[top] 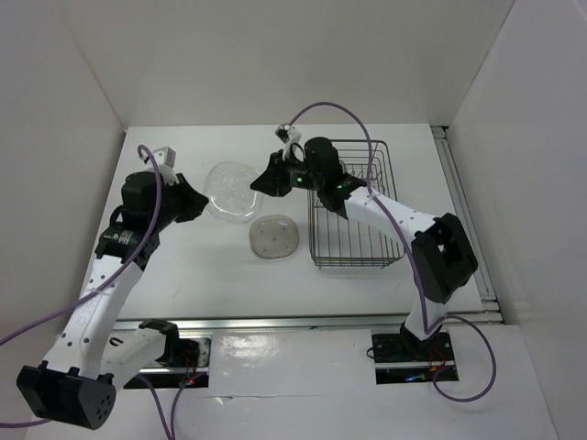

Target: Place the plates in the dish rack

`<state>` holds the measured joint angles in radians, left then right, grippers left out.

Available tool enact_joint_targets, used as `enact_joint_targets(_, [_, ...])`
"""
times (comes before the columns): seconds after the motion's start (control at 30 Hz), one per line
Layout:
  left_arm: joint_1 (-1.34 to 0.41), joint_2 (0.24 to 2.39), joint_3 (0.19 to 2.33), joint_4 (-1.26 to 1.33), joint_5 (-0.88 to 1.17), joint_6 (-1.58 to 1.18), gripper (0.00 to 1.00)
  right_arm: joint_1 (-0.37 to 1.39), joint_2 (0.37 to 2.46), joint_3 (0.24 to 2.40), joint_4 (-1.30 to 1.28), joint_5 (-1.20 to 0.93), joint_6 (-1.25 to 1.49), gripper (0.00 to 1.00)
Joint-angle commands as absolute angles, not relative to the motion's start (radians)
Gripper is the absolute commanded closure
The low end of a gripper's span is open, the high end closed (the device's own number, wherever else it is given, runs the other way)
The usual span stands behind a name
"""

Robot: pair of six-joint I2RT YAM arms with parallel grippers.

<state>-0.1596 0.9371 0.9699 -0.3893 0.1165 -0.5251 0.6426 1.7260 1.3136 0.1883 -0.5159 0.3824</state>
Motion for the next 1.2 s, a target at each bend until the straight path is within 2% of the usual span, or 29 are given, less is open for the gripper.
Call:
enact_joint_targets(0.0, [-0.163,0.916,0.953,-0.316,0.167,-0.523,1.00,0.657,1.730,1.374,0.253,-0.526,0.402,0.82])
enact_joint_targets(0.03, [-0.163,0.916,0.953,-0.307,0.167,-0.532,1.00,0.657,1.730,1.374,0.253,-0.514,0.411,0.96])
enact_joint_targets(0.07, [-0.153,0.916,0.953,-0.307,0.167,-0.532,1.00,0.666,1.730,1.374,0.253,-0.505,0.411,1.00])
enact_joint_targets(0.13, [-0.153,0.928,0.953,-0.307,0.163,-0.543,1.00,0.666,1.721,1.374,0.221,-0.453,0.423,1.00])
enact_joint_targets(0.17, [-0.144,0.937,0.953,-0.331,0.163,-0.543,0.76,0.675,1.707,1.385,0.183,-0.416,0.423,1.00])
enact_joint_targets(0.27, [-0.133,0.957,0.962,-0.347,0.144,-0.552,0.23,0.686,1.658,1.430,0.092,-0.215,0.400,1.00])
enact_joint_targets(0.3, [-0.121,0.957,0.951,-0.347,0.144,-0.564,0.00,0.686,1.626,1.449,0.007,-0.145,0.387,1.00])
enact_joint_targets(0.33, [-0.121,0.945,0.951,-0.347,0.135,-0.574,0.00,0.686,1.606,1.482,-0.032,-0.070,0.358,1.00])
enact_joint_targets(0.37, [-0.111,0.945,0.951,-0.356,0.123,-0.574,0.00,0.686,1.586,1.500,-0.076,0.096,0.348,1.00])
enact_joint_targets(0.67, [-0.055,0.991,0.971,-0.435,0.136,-0.574,0.00,0.638,1.370,1.529,-0.391,0.831,0.239,1.00])
enact_joint_targets(0.93, [-0.034,0.991,0.971,-0.436,0.176,-0.552,0.00,0.453,1.368,1.471,-0.475,0.851,0.239,1.00])
enact_joint_targets(1.0, [-0.034,0.982,0.962,-0.436,0.176,-0.552,0.00,0.405,1.396,1.471,-0.476,0.787,0.239,1.00])
enact_joint_targets(1.17, [-0.034,0.973,0.953,-0.436,0.176,-0.552,0.00,0.387,1.472,1.451,-0.466,0.767,0.239,1.00])
